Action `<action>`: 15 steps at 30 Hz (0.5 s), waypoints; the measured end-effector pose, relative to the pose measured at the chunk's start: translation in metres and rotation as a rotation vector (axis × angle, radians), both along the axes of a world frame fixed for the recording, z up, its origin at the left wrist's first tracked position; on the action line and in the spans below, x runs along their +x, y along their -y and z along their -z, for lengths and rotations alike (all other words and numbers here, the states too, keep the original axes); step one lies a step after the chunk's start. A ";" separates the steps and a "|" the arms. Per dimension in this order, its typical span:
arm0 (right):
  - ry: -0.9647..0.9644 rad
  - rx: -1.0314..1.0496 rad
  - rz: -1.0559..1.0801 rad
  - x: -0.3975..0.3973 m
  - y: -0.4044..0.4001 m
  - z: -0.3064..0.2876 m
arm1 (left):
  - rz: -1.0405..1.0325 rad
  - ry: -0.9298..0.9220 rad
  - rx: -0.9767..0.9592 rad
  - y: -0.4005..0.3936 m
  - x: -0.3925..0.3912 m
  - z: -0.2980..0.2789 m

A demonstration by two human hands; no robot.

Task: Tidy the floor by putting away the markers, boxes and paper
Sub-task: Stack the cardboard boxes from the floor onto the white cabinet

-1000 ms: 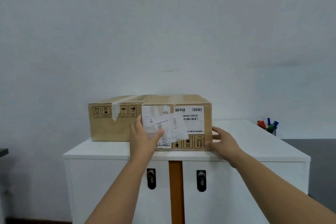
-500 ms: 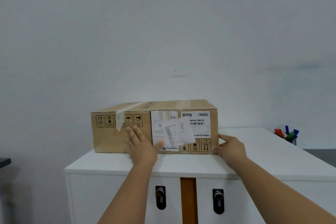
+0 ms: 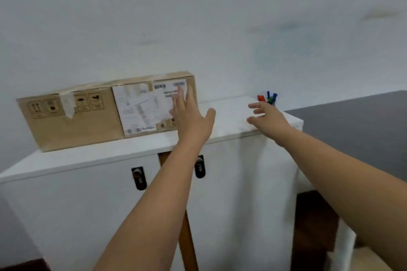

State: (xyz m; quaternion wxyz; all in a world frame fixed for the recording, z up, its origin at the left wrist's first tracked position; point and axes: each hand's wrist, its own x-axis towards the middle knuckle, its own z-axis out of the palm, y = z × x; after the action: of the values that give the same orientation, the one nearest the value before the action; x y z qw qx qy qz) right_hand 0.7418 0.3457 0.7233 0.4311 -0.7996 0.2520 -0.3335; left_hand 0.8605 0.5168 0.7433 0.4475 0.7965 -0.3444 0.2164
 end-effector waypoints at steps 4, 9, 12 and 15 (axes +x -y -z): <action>-0.036 0.031 0.249 -0.103 0.059 0.012 | 0.328 0.001 -0.045 0.066 -0.079 0.012; -0.127 0.065 0.574 -0.245 0.108 0.034 | 0.589 -0.130 0.045 0.136 -0.182 0.056; -0.200 0.073 0.699 -0.317 0.121 0.055 | 0.719 -0.161 0.144 0.164 -0.243 0.087; -0.251 0.141 0.774 -0.377 0.126 0.083 | 0.877 -0.176 0.196 0.182 -0.298 0.115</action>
State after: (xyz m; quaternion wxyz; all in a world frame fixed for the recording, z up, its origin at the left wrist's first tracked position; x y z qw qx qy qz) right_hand 0.3644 0.2192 0.6403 0.2935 -0.6489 0.6069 -0.3527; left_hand 0.5630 0.3346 0.6284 0.4469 0.6295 -0.6283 -0.0957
